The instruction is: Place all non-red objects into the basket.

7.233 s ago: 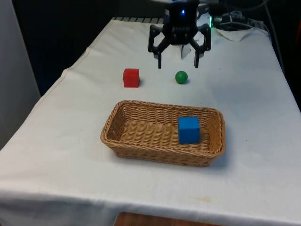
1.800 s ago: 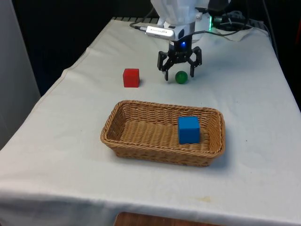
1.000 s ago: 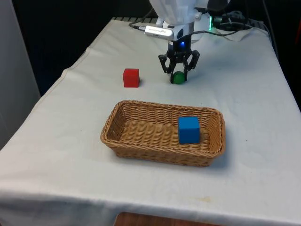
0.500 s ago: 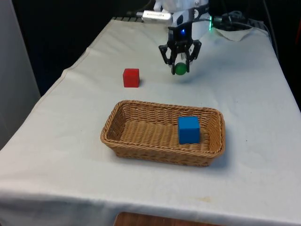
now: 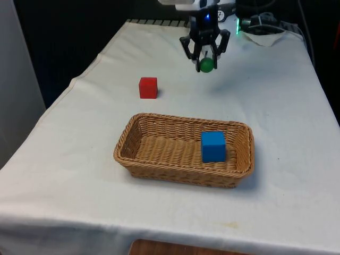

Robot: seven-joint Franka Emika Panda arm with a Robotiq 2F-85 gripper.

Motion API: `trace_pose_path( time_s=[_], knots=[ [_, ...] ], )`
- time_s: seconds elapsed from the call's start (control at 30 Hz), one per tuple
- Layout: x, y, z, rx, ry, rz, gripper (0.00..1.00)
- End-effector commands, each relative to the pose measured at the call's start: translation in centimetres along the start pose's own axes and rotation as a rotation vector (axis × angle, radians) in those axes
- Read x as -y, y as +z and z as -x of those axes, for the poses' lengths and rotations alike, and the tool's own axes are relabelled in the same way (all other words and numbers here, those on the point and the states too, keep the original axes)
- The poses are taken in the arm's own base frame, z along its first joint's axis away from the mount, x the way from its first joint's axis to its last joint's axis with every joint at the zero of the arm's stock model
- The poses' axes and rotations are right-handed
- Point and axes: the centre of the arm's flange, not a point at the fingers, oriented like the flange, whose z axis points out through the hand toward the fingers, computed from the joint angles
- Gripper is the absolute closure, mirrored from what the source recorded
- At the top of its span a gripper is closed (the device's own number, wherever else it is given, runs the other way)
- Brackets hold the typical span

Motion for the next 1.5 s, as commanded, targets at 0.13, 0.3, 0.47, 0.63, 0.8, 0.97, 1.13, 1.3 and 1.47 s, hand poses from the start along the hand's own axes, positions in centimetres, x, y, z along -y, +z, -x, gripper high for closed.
trace_pose_path(
  time_s=[0.13, 0.3, 0.47, 0.63, 0.8, 0.97, 1.13, 1.3, 1.47],
  knots=[
    [-0.7, -1.9, -1.0, -0.003, -0.001, -0.004, 1.00],
    [-1.0, -3.7, -2.1, -0.030, -0.006, -0.019, 1.00],
    [-1.8, -5.3, -3.4, -0.030, -0.005, -0.020, 1.00],
    [-2.6, -6.9, -4.8, -0.038, -0.006, -0.029, 1.00],
    [-3.6, -8.3, -6.5, -0.041, -0.006, -0.034, 1.00],
    [-4.3, -8.8, -7.6, -0.039, -0.008, -0.033, 1.00],
    [-5.4, -9.0, -9.5, -0.036, -0.009, -0.028, 1.00],
    [-6.2, -8.9, -10.9, -0.034, -0.010, -0.023, 1.00],
    [-6.7, -8.8, -11.6, -0.038, -0.009, -0.006, 1.00]
  ],
)
